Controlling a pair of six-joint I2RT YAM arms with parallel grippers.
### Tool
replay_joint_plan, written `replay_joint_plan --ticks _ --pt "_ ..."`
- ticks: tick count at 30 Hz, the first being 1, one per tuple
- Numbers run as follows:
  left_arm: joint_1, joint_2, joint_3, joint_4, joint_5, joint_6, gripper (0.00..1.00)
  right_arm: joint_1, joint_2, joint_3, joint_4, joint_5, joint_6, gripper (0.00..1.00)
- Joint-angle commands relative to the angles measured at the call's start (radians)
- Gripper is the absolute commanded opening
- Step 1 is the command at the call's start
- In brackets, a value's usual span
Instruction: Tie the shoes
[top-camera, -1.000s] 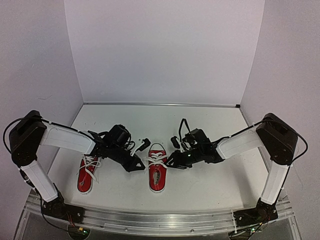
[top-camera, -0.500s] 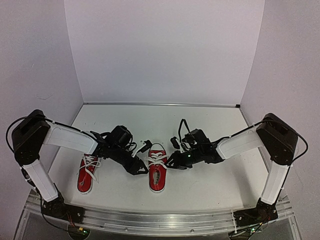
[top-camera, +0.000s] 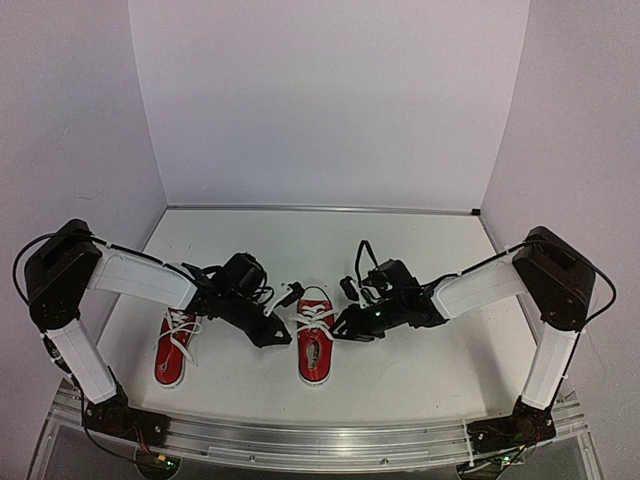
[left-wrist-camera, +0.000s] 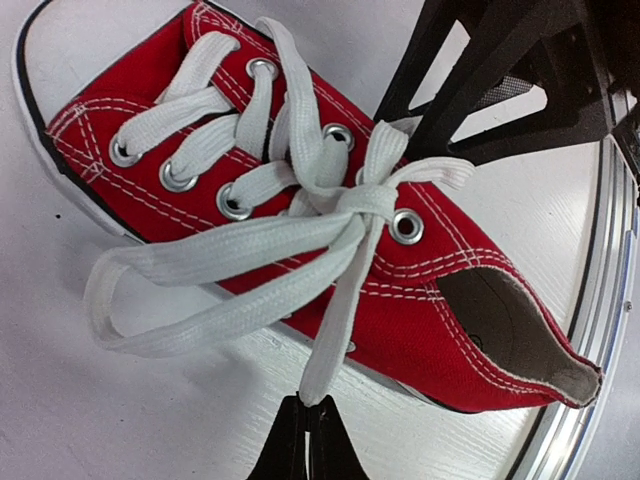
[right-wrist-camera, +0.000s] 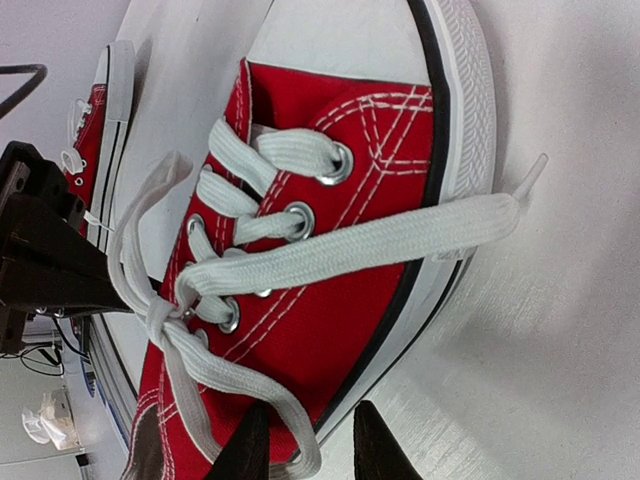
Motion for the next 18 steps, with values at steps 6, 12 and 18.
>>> replay_joint_plan --ticks 6,12,18 --pt "0.039 -0.096 -0.009 -0.06 -0.076 -0.028 0.0 0.01 -0.032 0.035 -0.026 0.008 -0.028 0.29" --pt "0.041 -0.095 -0.005 -0.082 -0.102 -0.043 0.0 0.017 -0.039 0.053 -0.047 -0.007 -0.054 0.31" --pt "0.042 -0.102 -0.009 -0.089 -0.115 -0.049 0.0 0.025 -0.028 0.085 -0.09 0.0 -0.079 0.31"
